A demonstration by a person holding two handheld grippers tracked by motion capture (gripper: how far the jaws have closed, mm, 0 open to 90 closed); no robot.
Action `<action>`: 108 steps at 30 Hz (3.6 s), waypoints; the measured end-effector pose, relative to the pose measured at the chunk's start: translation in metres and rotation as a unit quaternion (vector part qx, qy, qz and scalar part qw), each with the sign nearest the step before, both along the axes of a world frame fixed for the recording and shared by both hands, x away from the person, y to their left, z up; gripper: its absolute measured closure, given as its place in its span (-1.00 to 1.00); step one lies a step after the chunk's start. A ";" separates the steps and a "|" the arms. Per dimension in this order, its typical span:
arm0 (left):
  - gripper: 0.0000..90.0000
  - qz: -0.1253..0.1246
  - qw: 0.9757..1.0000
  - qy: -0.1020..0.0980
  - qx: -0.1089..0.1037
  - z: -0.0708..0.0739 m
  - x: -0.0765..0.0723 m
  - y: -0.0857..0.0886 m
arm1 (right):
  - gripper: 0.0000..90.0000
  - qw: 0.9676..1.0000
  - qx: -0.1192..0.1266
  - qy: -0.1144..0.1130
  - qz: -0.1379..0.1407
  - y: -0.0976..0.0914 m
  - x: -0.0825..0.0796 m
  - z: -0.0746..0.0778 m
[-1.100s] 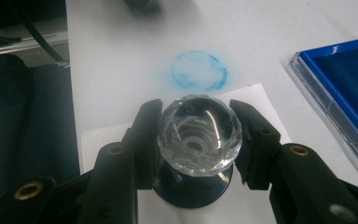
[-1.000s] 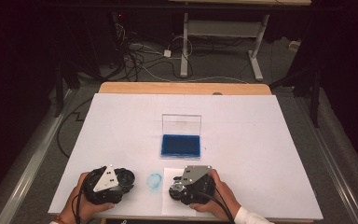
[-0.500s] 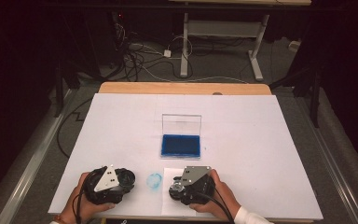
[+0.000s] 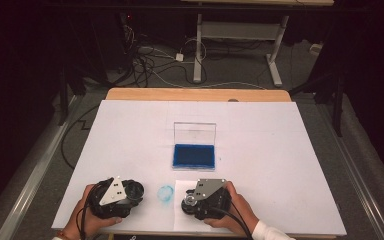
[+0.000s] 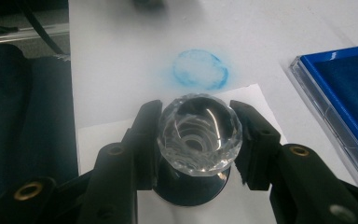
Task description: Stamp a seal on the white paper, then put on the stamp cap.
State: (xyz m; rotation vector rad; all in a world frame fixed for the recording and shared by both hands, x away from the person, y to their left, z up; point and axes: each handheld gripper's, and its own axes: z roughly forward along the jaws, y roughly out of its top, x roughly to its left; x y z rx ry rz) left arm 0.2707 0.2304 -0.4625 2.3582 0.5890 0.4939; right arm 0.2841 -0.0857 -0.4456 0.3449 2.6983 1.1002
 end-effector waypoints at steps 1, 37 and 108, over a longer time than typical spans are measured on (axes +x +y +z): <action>-0.19 -0.001 1.000 0.000 0.000 0.000 0.000 0.000 | 0.27 1.000 0.001 0.001 -0.001 0.000 0.000 0.000; -0.19 0.000 1.000 0.001 -0.002 0.000 0.000 -0.001 | 0.27 0.996 0.064 -0.030 -0.046 -0.030 0.008 0.041; -0.19 -0.007 1.000 0.015 -0.004 -0.005 0.005 -0.001 | 0.27 0.990 0.101 -0.050 -0.087 -0.053 0.025 0.060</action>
